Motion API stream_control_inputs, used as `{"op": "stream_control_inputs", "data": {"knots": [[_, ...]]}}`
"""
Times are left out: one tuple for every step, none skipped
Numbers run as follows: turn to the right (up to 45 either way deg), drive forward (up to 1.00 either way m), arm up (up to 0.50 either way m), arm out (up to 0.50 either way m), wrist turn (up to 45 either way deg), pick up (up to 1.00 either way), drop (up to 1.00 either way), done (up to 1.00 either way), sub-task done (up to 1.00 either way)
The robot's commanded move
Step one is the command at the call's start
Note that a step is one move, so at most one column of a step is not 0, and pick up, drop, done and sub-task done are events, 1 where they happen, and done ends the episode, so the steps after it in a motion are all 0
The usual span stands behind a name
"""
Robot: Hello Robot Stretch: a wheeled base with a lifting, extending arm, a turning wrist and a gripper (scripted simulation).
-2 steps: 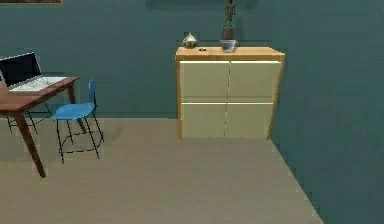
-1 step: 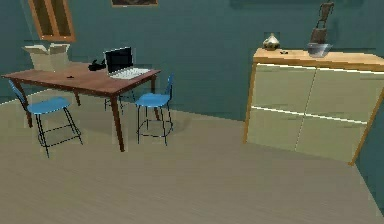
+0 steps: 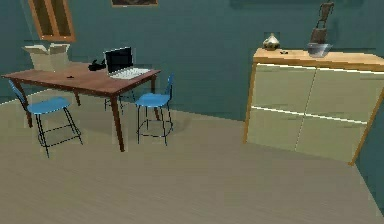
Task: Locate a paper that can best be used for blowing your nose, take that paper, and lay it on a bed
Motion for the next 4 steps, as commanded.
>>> {"op": "stream_control_inputs", "data": {"knots": [[0.0, 0.00, 0.38, 0.00, 0.0, 0.00, 0.00, 0.00, 0.00], [0.0, 0.00, 0.00, 0.14, 0.0, 0.00, 0.00, 0.00, 0.00], [0.0, 0.00, 0.00, 0.00, 45.0, 0.00, 0.00, 0.00, 0.00], [0.0, 0.00, 0.00, 0.00, 45.0, 0.00, 0.00, 0.00, 0.00]]}}
